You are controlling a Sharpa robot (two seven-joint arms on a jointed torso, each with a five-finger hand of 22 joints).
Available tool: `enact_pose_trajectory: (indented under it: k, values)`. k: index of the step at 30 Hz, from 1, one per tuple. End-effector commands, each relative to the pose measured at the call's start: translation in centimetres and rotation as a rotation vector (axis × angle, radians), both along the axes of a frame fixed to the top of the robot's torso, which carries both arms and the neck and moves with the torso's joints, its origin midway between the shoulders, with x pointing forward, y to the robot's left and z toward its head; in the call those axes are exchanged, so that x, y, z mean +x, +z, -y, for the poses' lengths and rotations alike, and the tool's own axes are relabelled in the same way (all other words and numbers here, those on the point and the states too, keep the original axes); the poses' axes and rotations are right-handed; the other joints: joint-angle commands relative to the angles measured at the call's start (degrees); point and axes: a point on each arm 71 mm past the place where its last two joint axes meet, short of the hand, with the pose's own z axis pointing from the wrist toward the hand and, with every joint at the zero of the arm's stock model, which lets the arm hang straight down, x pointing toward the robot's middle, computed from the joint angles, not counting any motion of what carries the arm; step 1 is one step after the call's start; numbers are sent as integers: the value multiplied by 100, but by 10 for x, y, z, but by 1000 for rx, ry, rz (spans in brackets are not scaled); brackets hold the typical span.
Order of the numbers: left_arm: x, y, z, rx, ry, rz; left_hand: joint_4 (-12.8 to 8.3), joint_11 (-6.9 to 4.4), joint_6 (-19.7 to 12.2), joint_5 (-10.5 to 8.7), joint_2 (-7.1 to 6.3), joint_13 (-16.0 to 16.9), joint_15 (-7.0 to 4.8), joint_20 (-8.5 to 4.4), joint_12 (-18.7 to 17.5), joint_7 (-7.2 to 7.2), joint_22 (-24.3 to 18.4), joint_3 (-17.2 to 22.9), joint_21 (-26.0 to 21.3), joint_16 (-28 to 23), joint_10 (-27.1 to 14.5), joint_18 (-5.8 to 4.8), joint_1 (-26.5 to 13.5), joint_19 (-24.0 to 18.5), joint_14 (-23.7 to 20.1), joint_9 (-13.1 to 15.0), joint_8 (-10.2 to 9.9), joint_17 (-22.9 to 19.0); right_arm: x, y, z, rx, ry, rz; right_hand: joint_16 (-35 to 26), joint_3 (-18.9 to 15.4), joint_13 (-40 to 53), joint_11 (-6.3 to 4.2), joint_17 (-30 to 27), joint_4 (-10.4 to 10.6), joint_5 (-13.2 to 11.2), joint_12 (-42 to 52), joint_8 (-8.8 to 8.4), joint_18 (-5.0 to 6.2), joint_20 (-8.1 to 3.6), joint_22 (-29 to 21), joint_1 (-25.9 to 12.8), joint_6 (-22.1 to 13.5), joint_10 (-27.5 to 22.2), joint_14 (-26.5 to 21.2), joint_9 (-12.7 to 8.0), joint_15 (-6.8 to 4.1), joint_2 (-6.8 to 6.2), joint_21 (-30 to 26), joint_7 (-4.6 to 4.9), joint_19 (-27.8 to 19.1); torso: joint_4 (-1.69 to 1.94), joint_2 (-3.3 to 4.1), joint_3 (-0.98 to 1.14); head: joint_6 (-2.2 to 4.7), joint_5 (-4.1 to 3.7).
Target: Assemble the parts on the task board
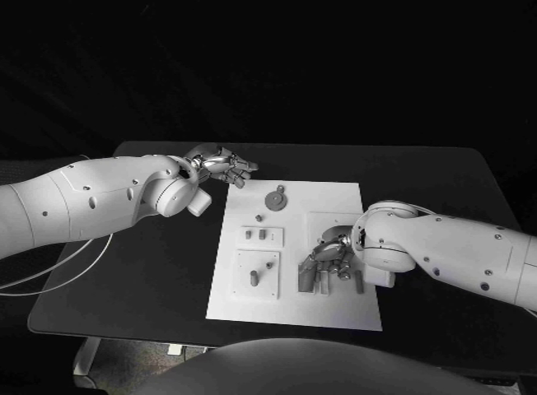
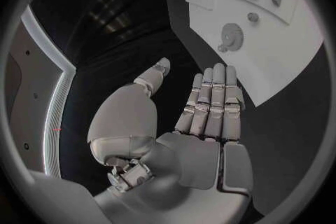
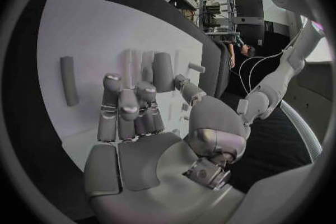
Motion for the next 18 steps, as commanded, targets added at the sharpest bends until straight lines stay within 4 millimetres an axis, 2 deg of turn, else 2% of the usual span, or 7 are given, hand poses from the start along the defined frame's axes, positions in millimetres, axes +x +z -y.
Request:
enact_pose_trajectory:
  k: [1, 3, 9, 10, 11, 18]
  values:
    - [0, 1, 2, -2, -16, -1, 47, -10, -34, 2, -40, -8, 14, 4, -13, -8, -6, -2, -29, -21, -43, 78, -29, -52, -31, -6, 25, 6, 1, -1, 0, 3, -4, 27, 1, 14, 6, 19, 6, -186, 30, -12, -5, 55, 14, 106, 86, -21, -32, -10, 9, -30, 454, 41, 3, -55, 0, 0, -1, -5, -2]
    - [0, 1, 2, -1, -16, -1, 48, -10, -34, 2, -40, -8, 14, 4, -13, -9, -7, -1, -29, -22, -44, 78, -29, -52, -31, -6, 25, 7, 1, -1, 0, 6, -2, 29, 1, 27, 6, 20, 6, -224, 35, -10, -4, 55, 21, 104, 78, -15, -29, -10, 11, -28, 552, 43, 2, -59, 1, 0, -2, -10, -3]
    - [0, 1, 2, 1, -17, -4, 50, -10, -34, 2, -41, -9, 14, 5, -13, -9, -7, 0, -29, -23, -44, 78, -29, -53, -31, -7, 25, 9, 1, -1, -1, 15, 11, 32, 18, 104, 10, 13, 10, -418, 40, 6, 2, 55, 41, 107, 43, 20, -7, -8, 21, -19, 965, 63, -2, -82, 1, 0, -2, -16, 1]
    - [0, 1, 2, 1, -18, -5, 50, -10, -34, 2, -41, -9, 14, 5, -13, -9, -7, 0, -29, -23, -45, 78, -28, -53, -31, -7, 26, 9, 1, -1, -1, 17, 13, 33, 19, 175, 10, 11, 10, -455, 52, 6, 2, 55, 40, 105, 81, 26, -5, -8, 20, -18, 994, 63, -4, -86, 1, 0, -2, -16, 1]
    - [0, 1, 2, 2, -19, -6, 50, -10, -34, 2, -42, -9, 14, 4, -13, -9, -8, 0, -29, -23, -45, 79, -28, -53, -31, -7, 25, 10, 1, -1, -1, 17, 14, 34, 9, 494, 3, 13, 3, -345, 57, -1, -2, 55, 47, 89, 170, 47, 4, -9, 13, -14, 883, 53, 2, -76, 1, 0, -2, -16, 1]
    - [0, 1, 1, 6, -21, -10, 48, -10, -36, 2, -47, -10, 14, 4, -13, -9, -8, 3, -28, -25, -47, 80, -20, -54, -31, -7, 25, 13, 1, 0, -1, 21, 19, 41, 17, 626, 5, 18, 3, -351, 50, 7, -4, 55, 58, 99, 186, 55, 17, 1, 12, -8, 924, 72, -5, -65, 0, 0, -4, -16, 12]
